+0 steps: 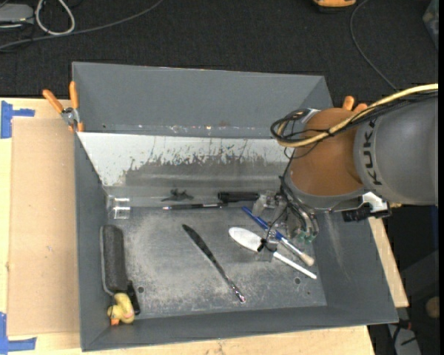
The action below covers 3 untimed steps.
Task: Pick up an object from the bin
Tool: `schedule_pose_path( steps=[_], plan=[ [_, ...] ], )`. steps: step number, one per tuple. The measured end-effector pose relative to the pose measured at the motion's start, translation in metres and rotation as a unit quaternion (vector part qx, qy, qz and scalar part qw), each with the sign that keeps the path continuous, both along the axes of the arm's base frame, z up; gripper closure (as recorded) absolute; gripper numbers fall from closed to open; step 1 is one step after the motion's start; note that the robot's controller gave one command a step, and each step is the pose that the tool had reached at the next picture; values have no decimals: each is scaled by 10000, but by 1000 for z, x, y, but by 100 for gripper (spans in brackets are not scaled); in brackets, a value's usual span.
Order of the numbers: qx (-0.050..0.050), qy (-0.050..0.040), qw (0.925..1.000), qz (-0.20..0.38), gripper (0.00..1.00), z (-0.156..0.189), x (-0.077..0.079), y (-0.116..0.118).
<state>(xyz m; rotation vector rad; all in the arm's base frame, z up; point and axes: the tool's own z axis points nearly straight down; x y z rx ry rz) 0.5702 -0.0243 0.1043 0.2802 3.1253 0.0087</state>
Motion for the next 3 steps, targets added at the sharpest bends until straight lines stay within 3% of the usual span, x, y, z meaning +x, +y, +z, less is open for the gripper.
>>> schedule_pose_path(
  steps=[1, 2, 3],
  plan=[
    [-9, 10, 9992, -390, 0, 5, -4, -5],
    [-3, -8, 9990, -455, 0, -35, -9, -3],
    [-7, -11, 9989, -478, 100, -34, -15, 5]
  ],
)
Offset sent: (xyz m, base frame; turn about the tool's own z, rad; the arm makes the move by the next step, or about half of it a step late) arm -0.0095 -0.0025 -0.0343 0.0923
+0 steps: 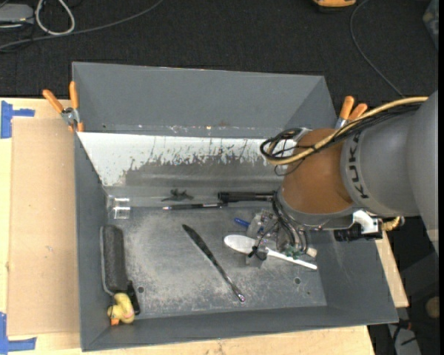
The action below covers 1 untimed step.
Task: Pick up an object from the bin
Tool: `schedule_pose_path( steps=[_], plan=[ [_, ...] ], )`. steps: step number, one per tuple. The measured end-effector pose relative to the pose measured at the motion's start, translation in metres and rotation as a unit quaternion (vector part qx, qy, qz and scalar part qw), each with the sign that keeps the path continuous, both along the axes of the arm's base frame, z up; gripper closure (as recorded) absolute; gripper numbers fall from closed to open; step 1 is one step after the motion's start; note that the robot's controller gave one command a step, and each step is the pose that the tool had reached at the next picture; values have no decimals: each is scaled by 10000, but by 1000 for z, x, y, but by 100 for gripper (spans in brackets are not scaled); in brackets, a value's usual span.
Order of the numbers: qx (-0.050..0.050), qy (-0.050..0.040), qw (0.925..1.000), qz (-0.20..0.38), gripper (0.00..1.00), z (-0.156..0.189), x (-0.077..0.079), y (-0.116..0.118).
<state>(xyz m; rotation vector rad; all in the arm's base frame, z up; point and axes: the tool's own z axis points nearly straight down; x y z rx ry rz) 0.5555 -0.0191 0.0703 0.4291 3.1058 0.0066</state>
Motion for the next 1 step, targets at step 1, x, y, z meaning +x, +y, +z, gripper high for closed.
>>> schedule_pose_path(
  steps=[1],
  plan=[
    [0, 2, 10000, -2, 100, 0, 0, 0]
  ],
)
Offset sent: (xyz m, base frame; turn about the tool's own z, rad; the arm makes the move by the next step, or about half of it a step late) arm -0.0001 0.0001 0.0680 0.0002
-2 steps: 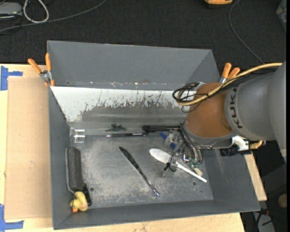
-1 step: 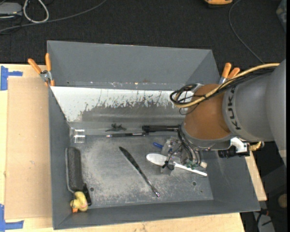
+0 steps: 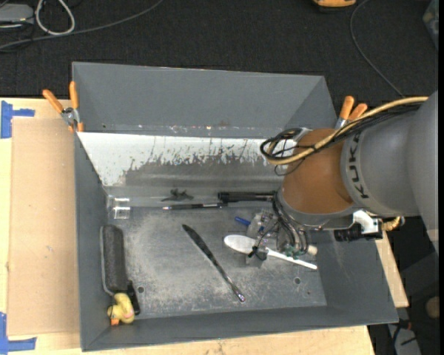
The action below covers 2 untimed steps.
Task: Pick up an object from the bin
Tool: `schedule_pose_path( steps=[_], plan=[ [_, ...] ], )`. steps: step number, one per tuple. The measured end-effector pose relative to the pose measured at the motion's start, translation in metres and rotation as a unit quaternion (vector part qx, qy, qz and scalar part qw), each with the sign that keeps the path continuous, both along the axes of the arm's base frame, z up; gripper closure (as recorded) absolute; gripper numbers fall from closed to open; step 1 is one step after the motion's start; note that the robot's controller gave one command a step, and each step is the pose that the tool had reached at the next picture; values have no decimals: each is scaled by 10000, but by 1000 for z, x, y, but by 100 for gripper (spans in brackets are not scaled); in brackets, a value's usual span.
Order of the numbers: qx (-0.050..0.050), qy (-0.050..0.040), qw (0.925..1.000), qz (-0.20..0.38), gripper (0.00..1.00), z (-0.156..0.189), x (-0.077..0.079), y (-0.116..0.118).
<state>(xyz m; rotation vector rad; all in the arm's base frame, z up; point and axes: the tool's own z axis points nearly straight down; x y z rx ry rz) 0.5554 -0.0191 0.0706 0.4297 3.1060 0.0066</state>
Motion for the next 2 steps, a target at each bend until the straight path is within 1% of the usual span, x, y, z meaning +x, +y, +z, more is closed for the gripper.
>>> schedule_pose_path(
  steps=[1, 2],
  plan=[
    [5, 48, 10000, 2, 100, 27, -3, 0],
    [7, 49, 10000, 14, 100, 73, -3, 0]
  ],
)
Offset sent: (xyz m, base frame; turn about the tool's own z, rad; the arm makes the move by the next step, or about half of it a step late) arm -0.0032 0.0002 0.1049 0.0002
